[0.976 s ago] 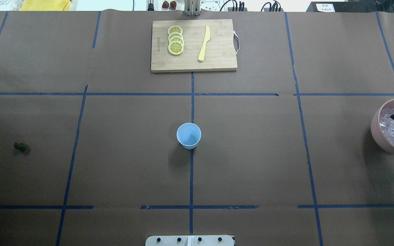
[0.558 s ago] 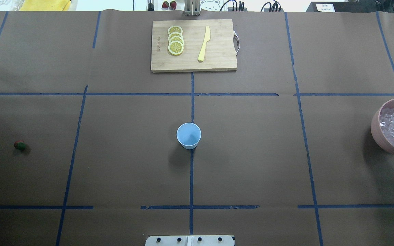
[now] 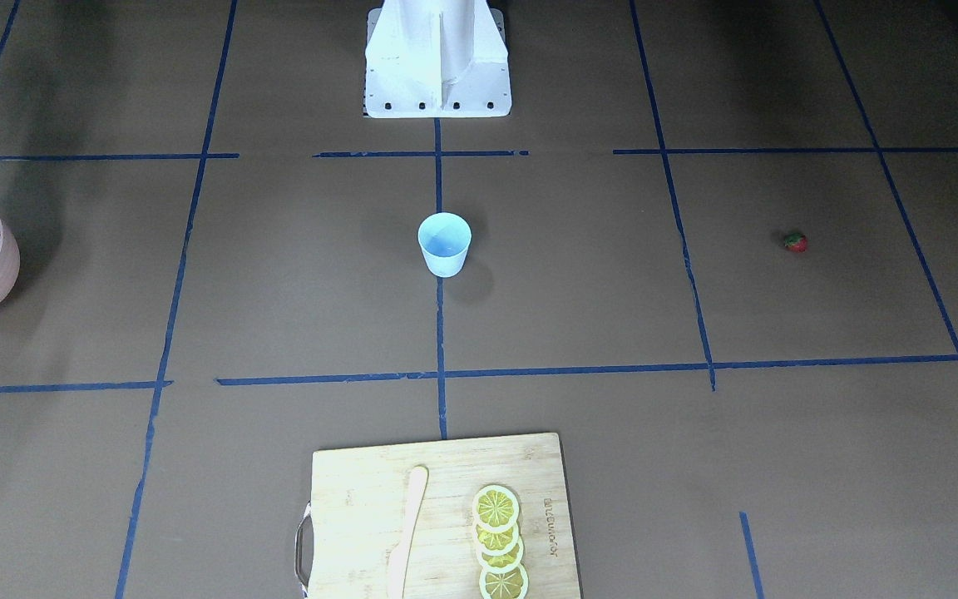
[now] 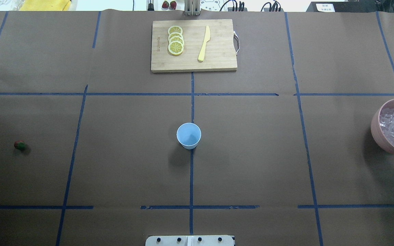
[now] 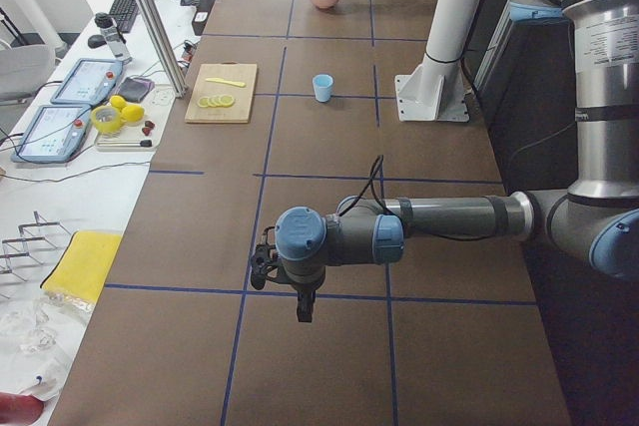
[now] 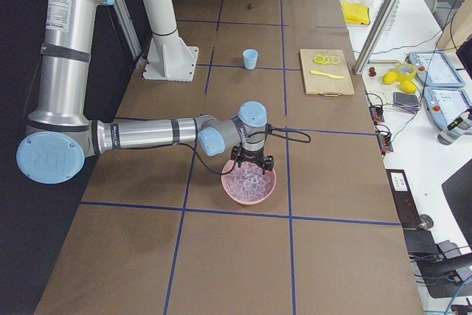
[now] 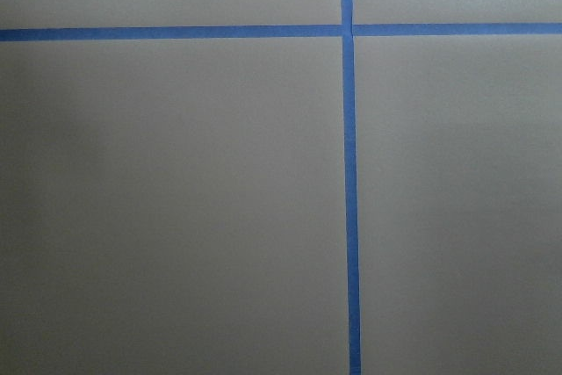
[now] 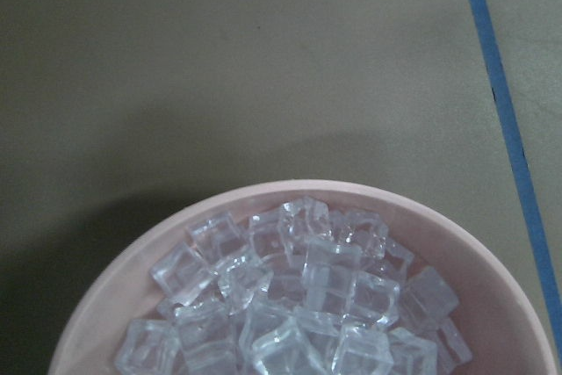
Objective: Put ice and strawberries in cup
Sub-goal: 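Lower the right gripper into the pink bowl and grasp an ice cube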
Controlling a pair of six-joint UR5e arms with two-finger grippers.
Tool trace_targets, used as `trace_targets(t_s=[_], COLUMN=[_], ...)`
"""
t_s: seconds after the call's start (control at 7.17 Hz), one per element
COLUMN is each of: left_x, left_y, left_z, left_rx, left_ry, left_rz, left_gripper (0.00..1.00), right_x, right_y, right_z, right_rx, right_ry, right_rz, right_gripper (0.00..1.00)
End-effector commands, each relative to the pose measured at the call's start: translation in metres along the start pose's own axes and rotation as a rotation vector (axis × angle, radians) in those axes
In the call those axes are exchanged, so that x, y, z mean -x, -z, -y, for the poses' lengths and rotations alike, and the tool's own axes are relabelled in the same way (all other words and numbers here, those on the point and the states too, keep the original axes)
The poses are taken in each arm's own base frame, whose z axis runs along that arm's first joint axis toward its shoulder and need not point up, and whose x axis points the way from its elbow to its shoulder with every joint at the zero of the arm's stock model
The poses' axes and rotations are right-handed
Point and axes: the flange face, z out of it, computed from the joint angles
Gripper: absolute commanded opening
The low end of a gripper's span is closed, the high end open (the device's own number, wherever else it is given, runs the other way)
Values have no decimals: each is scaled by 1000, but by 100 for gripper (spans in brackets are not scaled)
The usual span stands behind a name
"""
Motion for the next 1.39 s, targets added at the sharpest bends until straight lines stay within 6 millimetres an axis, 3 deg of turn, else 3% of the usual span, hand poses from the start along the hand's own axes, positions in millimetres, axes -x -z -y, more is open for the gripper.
trace_targets(t_s=[0.0, 0.28, 0.98, 1.25], left_x=[0, 0, 0, 0], left_y=[0, 0, 0, 0], left_z=[0, 0, 0, 0], left_rx=[0, 0, 0, 0], left_ry=[0, 0, 0, 0], left_rz=[0, 0, 0, 0], left_gripper=[100, 100, 100, 100], right_x=[4, 5, 4, 4], right_y=[-6, -11, -17, -18], right_z=[5, 5, 3, 1], right_rx=[7, 13, 24, 27], right_ry=[22, 26, 24, 22], right_rz=[11, 18, 23, 23], right_gripper=[96, 96, 82, 65])
